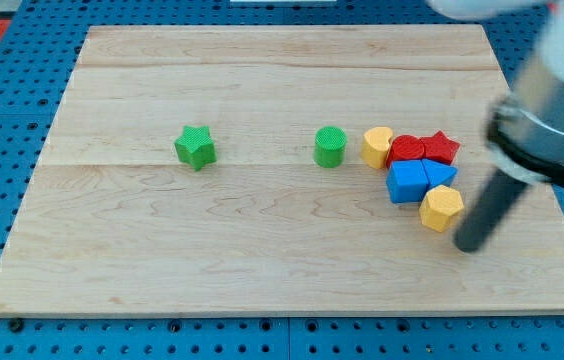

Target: Place the green star diagonal to the green circle

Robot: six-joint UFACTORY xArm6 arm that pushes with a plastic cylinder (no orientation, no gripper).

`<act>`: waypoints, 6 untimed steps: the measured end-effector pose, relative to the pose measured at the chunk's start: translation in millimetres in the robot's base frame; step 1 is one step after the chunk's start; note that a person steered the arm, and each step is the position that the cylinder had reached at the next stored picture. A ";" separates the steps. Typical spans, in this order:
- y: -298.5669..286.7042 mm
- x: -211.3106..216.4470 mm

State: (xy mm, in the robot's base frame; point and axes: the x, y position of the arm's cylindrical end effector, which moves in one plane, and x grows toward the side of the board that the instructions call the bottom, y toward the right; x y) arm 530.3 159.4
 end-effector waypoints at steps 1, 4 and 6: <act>-41.1 -69.7; -304.5 -45.4; -242.0 -86.2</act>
